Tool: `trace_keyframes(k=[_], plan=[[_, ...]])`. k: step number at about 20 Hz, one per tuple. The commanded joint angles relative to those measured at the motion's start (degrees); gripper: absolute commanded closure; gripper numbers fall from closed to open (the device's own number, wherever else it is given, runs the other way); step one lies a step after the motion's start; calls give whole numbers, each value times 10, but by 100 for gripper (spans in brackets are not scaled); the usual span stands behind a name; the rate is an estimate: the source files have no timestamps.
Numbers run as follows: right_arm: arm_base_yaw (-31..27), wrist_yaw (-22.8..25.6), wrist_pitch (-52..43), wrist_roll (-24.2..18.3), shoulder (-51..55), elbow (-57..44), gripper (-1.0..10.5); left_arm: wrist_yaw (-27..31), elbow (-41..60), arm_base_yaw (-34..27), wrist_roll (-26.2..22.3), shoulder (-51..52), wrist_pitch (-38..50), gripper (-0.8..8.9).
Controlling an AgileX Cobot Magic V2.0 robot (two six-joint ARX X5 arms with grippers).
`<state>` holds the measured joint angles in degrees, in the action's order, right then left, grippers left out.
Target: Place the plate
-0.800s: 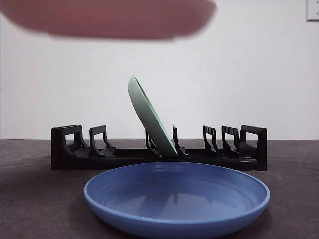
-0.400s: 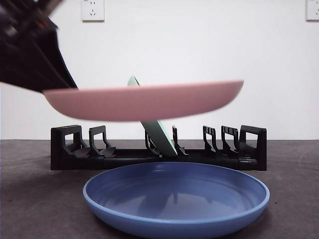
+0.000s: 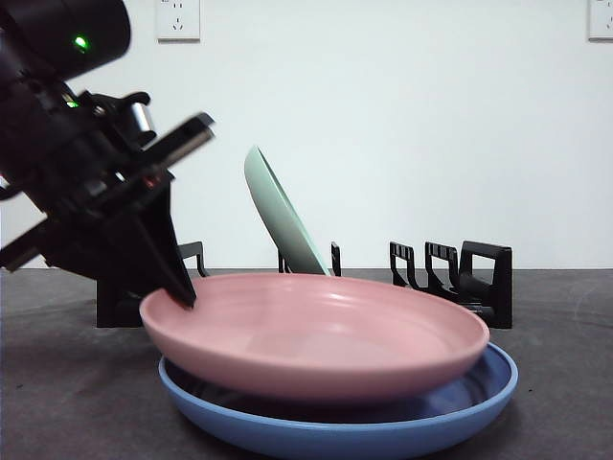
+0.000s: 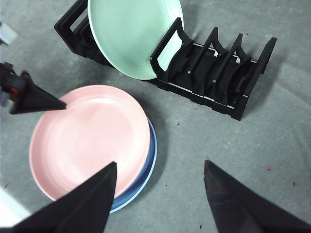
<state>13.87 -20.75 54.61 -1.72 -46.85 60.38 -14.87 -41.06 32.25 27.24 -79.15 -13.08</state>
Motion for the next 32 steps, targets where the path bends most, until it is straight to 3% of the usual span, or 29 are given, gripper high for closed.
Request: trace_keyframes(k=[1,5,9,10,12,13,19,21,23,26,27,32], plan=[[2,2,-5,-7,-1,4,670,22,-4,17,8,-22,11,803],[2,2,-5,-7,-1,4,670,65,-4,43,7,-31,12,802],[2,2,-5,-7,-1,4,670,65,-4,53,7,-31,22,742],[2,2,-4,-7,-1,4,670,62,-4,54,7,-30,22,699],[3,2,-4,-7,-1,4,670,55,-5,54,8,-28,11,494],[3,2,-4,-7,-1,4,669,53,-6,54,9,-23,-1,444],[3,-2,-27,16,-9,4,669,50,-56,42,-16,115,-103,442],[3,-5,-38,29,-22,4,669,98,-108,30,-68,172,-188,442],[3,-10,-50,44,-41,5,664,202,-179,17,-117,216,-306,442],[3,-44,-80,79,-87,14,591,352,-289,1,-148,259,-452,442],[7,-56,-88,92,-111,27,592,377,-323,-3,-148,271,-482,442],[68,-78,-83,132,-269,167,592,379,-382,-7,-143,317,-504,442]])
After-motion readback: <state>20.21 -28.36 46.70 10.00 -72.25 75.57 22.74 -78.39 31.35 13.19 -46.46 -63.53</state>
